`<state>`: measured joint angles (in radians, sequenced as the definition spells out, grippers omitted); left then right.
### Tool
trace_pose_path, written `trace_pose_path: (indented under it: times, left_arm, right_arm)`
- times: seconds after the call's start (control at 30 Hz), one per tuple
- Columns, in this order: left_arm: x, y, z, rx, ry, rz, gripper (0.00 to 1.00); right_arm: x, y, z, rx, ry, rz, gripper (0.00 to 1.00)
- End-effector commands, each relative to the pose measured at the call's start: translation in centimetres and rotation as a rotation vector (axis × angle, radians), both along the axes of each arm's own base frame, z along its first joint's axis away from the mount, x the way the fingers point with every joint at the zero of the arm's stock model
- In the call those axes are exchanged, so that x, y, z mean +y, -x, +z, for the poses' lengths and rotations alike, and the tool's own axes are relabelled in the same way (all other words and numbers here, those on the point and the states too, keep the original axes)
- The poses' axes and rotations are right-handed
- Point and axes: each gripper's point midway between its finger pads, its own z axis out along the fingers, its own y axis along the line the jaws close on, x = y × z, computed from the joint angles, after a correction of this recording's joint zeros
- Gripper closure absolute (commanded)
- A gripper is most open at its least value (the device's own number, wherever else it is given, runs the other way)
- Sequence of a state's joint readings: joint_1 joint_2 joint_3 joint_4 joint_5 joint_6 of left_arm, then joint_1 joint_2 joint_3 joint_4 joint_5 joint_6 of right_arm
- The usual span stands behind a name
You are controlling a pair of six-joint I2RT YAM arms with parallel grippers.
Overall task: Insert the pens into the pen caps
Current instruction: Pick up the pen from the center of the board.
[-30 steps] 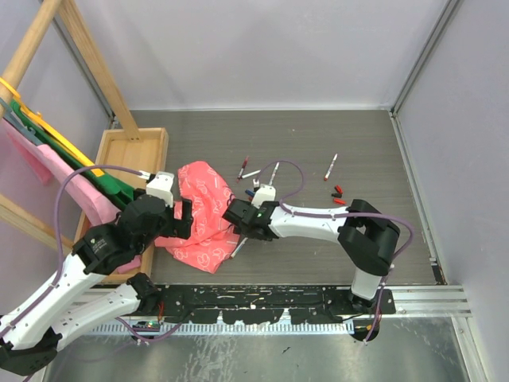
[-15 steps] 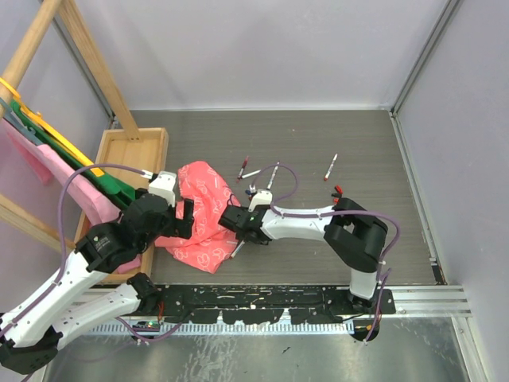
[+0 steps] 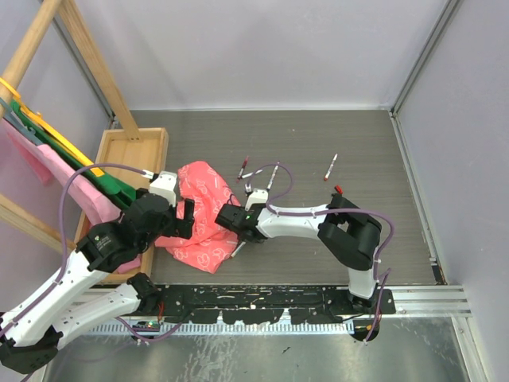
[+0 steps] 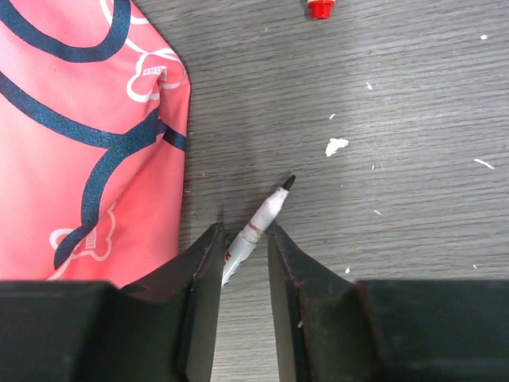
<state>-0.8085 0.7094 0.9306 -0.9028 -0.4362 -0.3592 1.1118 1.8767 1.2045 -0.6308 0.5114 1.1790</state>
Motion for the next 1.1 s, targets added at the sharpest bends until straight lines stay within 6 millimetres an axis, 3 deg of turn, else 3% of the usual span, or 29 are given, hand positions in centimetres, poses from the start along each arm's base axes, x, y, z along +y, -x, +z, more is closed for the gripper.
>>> trace_pose_path:
  times: [0.0,0.23,0.33,0.43,0.57,0.8,0.93,1.07]
  left_arm:
    - [-0.5,-0.4,0.6,-0.021,0.034,0.003,0.02]
    - [-0.5,-0.5,0.7,-0.022,0.035,0.002,0.02]
    - [-0.6,-0.5,0.8,-0.03,0.041,-0.005,0.02]
    - [-1.3,-0.3,0.9,-0.031,0.06,-0.043,0.02]
    - [-2.7,0.0,1.2,-0.035,0.11,-0.106,0.02]
    - [-3.1,0.0,2.2,-0.072,0.175,-0.107,0.02]
    - [-4.5,-0.2,3.8,-0.115,0.287,-0.132,0.02]
    - [-6.2,-0.9,4.7,-0.147,0.385,-0.142,0.02]
  right_arm:
    - [0.4,-0.2,0.4,-0.019,-0.001,0.002,0.69]
    - [0.1,-0.7,1.6,-0.057,0.011,0.035,0.86]
    - [-0.7,-1.0,2.5,-0.093,0.013,0.032,0.89]
    - [-1.6,-1.2,3.7,-0.136,0.017,0.046,0.99]
    - [-2.7,-1.6,6.2,-0.212,-0.024,0.083,1.0]
    - [-4.2,-2.1,12.2,-0.384,-0.167,0.168,1.0]
    - [-6.5,-2.9,15.2,-0.464,-0.186,0.148,1.0]
    - [-9.0,-4.2,16.5,-0.492,-0.245,0.137,1.0]
